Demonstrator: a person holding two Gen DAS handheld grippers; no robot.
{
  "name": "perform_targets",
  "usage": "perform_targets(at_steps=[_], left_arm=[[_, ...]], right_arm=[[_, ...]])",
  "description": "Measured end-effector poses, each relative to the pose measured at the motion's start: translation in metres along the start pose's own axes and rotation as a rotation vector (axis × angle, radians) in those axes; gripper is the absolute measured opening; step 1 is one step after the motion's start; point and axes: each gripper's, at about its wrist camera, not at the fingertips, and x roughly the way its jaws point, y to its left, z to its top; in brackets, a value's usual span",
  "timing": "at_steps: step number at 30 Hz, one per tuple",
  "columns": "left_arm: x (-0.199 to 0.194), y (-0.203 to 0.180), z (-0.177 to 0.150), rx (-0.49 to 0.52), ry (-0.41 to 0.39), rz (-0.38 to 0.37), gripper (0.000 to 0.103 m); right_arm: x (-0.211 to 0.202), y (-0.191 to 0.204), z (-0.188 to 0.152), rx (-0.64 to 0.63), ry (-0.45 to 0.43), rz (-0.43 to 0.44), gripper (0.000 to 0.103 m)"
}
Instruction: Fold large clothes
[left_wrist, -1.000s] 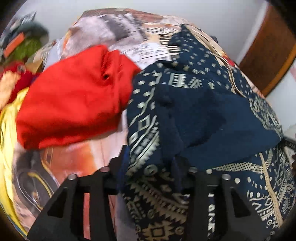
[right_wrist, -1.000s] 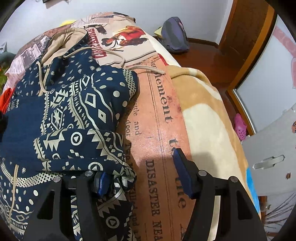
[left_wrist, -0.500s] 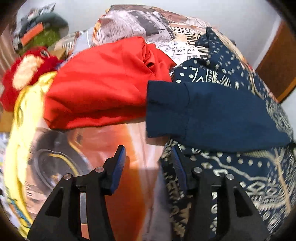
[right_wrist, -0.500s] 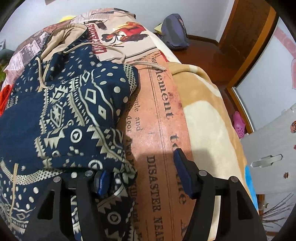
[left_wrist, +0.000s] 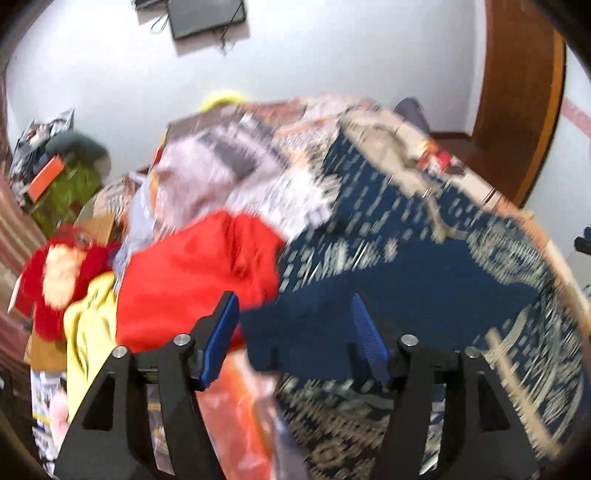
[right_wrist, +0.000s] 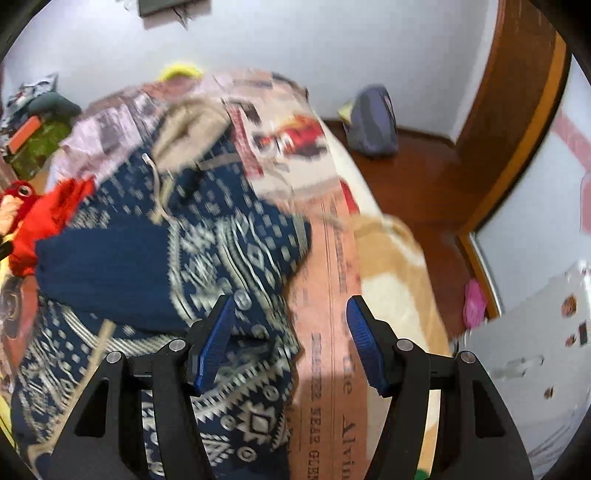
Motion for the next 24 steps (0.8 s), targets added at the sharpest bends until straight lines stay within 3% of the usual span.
perform_targets(at_steps=[5, 10, 16, 24], left_arm=[[0.004, -0.023, 0.046, 0.029, -0.059, -0.04, 0.068], [0.026, -0.047, 0.087, 0.062, -0.075, -0.067, 0.068], [0.076, -0.065, 0.116, 0.061, -0.018, -0.102, 0.069], [0.164, -0.071, 0.145, -0.065, 0.107, -0.176, 0.069]], right_arm=[[0.002, 0.01, 0.033, -0.028, -0.076, 0.029, 0.059], [0.026, 0.021, 0.065, -0.041, -0.088, 0.052, 0.059], [0.071, 0.032, 0.099, -0.024, -0.039, 0.123, 0.059], [0.143, 0.046, 0.13, 0.03, 0.093, 0.21, 0.059]])
